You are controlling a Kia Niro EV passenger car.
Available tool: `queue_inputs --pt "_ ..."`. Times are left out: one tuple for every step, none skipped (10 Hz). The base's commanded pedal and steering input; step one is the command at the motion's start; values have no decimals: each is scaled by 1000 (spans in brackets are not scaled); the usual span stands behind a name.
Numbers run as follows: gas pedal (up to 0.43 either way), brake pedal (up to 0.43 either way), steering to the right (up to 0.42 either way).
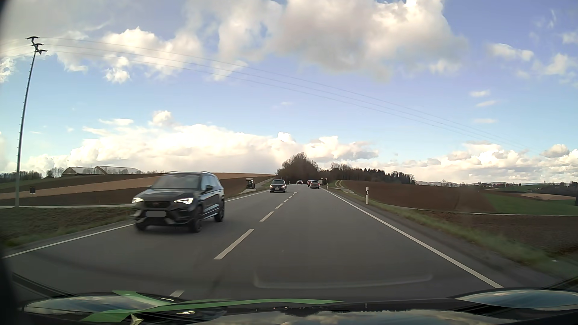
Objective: Follow the waypoints while adhering to traffic rules and regulations
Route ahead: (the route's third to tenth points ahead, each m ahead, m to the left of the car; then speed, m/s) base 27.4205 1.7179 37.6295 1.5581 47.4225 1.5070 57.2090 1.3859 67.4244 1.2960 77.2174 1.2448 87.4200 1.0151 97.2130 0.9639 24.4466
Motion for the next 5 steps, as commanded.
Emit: queue_inputs --pt "79 0 0" --pt "79 0 -1" --pt "79 0 0" --pt "79 0 0" --pt "67 0 0"
